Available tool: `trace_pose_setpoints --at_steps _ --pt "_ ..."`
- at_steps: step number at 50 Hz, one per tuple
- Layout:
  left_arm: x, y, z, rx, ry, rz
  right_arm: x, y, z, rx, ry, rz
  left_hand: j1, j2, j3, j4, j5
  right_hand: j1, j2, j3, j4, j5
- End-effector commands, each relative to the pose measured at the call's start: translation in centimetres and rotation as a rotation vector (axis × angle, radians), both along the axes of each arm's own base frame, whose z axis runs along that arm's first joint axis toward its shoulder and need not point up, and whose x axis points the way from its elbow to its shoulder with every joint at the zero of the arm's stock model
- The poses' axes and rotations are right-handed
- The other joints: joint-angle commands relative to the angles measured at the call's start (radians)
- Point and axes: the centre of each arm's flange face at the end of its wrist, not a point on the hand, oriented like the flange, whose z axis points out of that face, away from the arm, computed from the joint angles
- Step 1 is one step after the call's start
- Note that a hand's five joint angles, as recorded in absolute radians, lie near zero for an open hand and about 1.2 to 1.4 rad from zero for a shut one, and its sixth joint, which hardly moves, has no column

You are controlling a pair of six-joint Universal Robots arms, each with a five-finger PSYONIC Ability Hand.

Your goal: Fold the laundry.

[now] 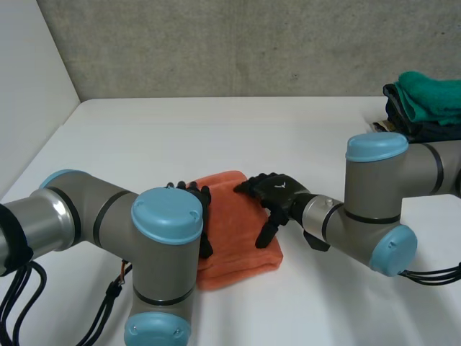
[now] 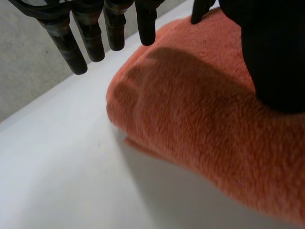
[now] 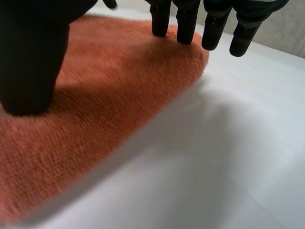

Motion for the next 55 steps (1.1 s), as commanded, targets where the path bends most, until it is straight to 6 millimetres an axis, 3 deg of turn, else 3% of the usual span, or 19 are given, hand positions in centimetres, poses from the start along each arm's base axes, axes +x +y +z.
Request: trace_pose_setpoints --at_steps 1,3,11,13,17,19,24,31,42,47,50,53,55 --pt "0.5 0.0 -0.2 0.057 -0.019 -0.032 -0.7 -0.5 0.2 -0.184 0.189 -0.024 0.059 0.044 0.037 0.048 0.031 -0.051 -0.04 -0.038 -0.042 -0.049" --pt "0.4 -0.2 0.2 0.059 -0.001 -0.055 -0.8 -0.2 0.7 -0.213 0.205 -0.03 0.053 0.038 0.031 0.043 0.025 -0.051 -0.04 -0.038 -0.042 -0.049" --pt "0.8 -2.0 7.3 -0.051 0.175 -0.161 -0.8 2.6 3.8 -0.356 0.133 -0.035 0.056 0.041 0.034 0.045 0.028 -0.051 -0.04 -0.038 -0.042 -0.049" --pt "1.1 -2.2 9.7 -0.088 0.232 -0.228 -0.9 3.5 4.0 -0.381 0.114 -0.026 0.059 0.044 0.037 0.048 0.031 -0.051 -0.04 -0.038 -0.042 -0.049" --pt "1.4 -1.6 12.1 -0.101 0.296 -0.388 -0.8 6.8 3.6 -0.444 0.081 0.028 0.074 0.058 0.051 0.063 0.046 -0.051 -0.04 -0.038 -0.042 -0.049" --pt "1.4 -1.0 13.0 -0.103 0.326 -0.484 -0.9 8.4 2.4 -0.456 0.079 0.055 0.085 0.07 0.063 0.075 0.057 -0.051 -0.04 -0.038 -0.042 -0.049" --pt "1.3 -0.4 13.8 -0.097 0.348 -0.571 -1.1 10.0 0.4 -0.489 0.092 0.095 0.094 0.079 0.072 0.084 0.066 -0.051 -0.04 -0.038 -0.042 -0.049" --pt "1.4 -0.7 13.2 -0.085 0.35 -0.522 -0.5 9.7 -2.6 -0.497 0.143 0.13 0.091 0.076 0.069 0.081 0.063 -0.051 -0.04 -0.038 -0.042 -0.049" --pt "1.6 -1.0 13.1 -0.073 0.376 -0.485 1.1 7.4 -2.7 -0.593 0.092 0.105 0.091 0.076 0.069 0.081 0.063 -0.017 -0.007 -0.005 -0.008 -0.016" --pt "1.6 -1.0 12.9 -0.054 0.391 -0.481 1.9 6.4 -2.3 -0.61 0.061 0.102 0.091 0.076 0.069 0.081 0.063 0.311 0.321 0.323 0.32 0.312" --pt "1.6 -0.9 12.7 -0.048 0.389 -0.48 2.3 6.0 -1.9 -0.615 0.035 0.102 0.091 0.076 0.069 0.081 0.063 0.353 0.363 0.365 0.362 0.354" --pt "1.7 -1.0 12.6 -0.046 0.39 -0.477 3.0 5.5 -1.7 -0.607 -0.004 0.115 0.091 0.076 0.069 0.081 0.063 0.73 0.741 0.743 0.739 0.731" --pt "1.7 -1.0 12.6 -0.045 0.389 -0.476 3.5 5.0 -1.5 -0.589 -0.048 0.126 0.091 0.076 0.069 0.081 0.063 1.169 1.179 1.181 1.178 1.17"
